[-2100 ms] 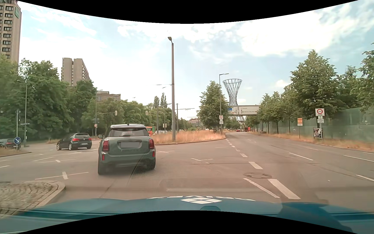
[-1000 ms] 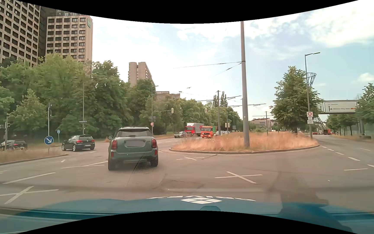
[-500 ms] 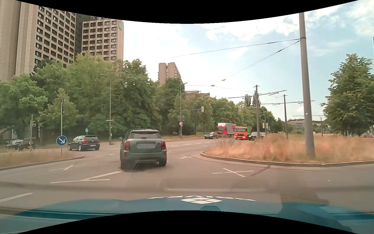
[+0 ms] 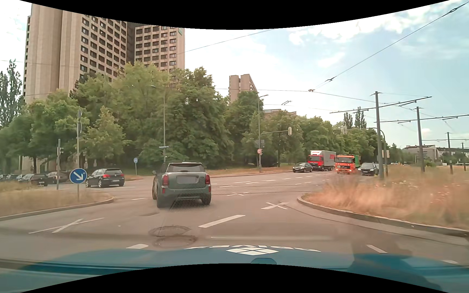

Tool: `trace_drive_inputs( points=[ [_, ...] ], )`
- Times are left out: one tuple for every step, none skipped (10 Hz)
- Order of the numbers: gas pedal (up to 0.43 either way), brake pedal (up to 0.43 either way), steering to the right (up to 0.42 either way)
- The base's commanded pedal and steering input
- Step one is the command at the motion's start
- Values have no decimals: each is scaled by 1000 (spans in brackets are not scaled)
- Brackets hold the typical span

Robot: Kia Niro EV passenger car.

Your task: Follow the waypoints while adhering to traffic rules and regulations

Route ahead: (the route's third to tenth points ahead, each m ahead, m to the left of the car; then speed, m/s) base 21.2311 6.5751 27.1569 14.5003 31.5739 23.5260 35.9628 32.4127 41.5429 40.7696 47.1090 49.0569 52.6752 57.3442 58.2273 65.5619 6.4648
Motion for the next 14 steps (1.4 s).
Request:
trace_drive_inputs(
  points=[
    [189,0,-158],
    [189,0,-166],
    [197,0,-171],
    [197,0,-170],
    [197,0,-167],
    [197,0,-173],
    [197,0,-177],
    [220,0,-178],
    [248,0,-186],
    [248,0,-197],
    [248,0,-200],
    [248,0,-200],
    [248,0,-200],
    [248,0,-198]
  ],
)
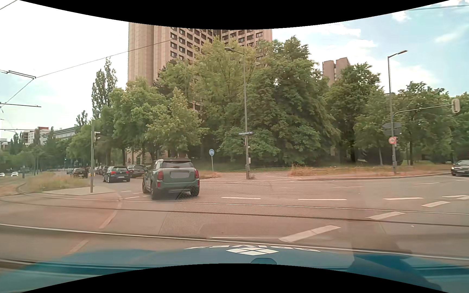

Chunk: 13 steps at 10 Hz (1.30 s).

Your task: Follow the waypoints while adhering to traffic rules and regulations

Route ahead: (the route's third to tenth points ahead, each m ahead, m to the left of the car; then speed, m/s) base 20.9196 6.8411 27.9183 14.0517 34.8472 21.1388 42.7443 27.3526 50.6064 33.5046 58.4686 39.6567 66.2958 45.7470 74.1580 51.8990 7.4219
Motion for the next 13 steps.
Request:
trace_drive_inputs(
  points=[
    [248,0,-195],
    [248,0,-194],
    [248,0,-194],
    [248,0,-195],
    [248,0,-196],
    [248,0,-196],
    [248,0,-196],
    [248,0,-196],
    [248,0,-197],
    [248,0,-204],
    [248,0,-207],
    [248,0,-203],
    [248,0,-198]
  ],
)
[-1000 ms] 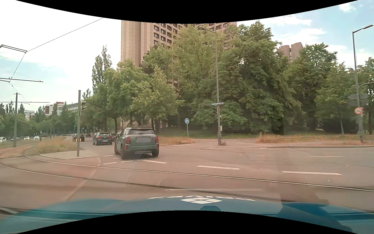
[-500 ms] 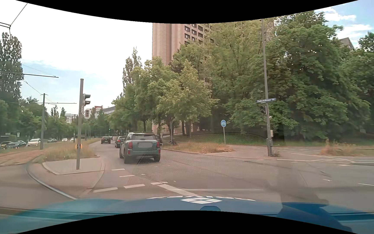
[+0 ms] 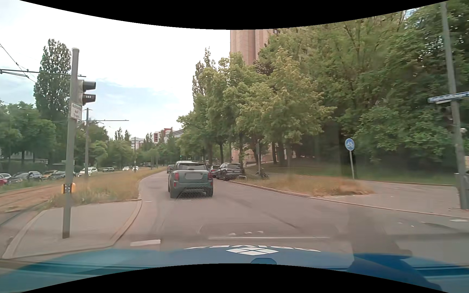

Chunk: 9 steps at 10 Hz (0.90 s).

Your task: Follow the waypoints while adhering to traffic rules and regulations

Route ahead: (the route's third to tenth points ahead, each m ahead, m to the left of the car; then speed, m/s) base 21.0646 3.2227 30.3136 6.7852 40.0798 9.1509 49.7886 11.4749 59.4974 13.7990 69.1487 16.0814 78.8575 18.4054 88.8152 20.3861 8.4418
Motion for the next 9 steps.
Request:
trace_drive_inputs(
  points=[
    [248,0,-193],
    [248,0,-182],
    [248,0,-167],
    [260,0,-159],
    [260,0,-155],
    [268,0,-155],
    [299,0,-155],
    [299,0,-151],
    [319,0,-143]
  ],
)
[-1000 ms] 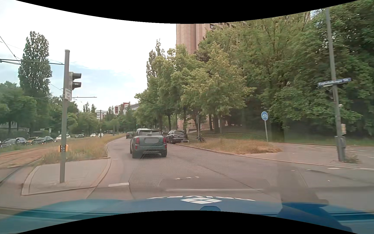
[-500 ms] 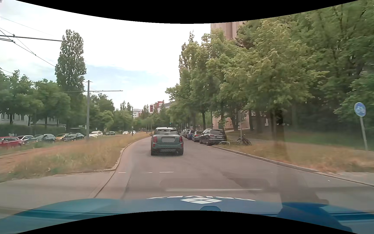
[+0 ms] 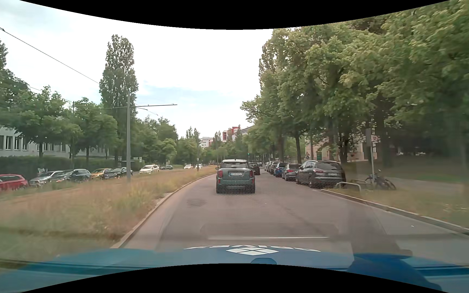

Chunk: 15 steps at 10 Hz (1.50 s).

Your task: Follow the waypoints while adhering to traffic rules and regulations

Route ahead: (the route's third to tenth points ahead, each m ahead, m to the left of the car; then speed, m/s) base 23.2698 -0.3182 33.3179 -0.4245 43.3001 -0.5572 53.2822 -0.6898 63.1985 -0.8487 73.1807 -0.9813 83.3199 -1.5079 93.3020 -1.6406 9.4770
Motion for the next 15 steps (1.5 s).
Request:
trace_drive_inputs(
  points=[
    [319,0,-125],
    [319,0,-103],
    [319,0,-77],
    [319,0,-55],
    [319,0,-37],
    [319,0,-21],
    [319,0,-6],
    [319,0,-1],
    [319,0,3],
    [319,0,7],
    [319,0,10],
    [299,0,17],
    [220,0,18],
    [130,0,20],
    [130,0,24]
  ],
)
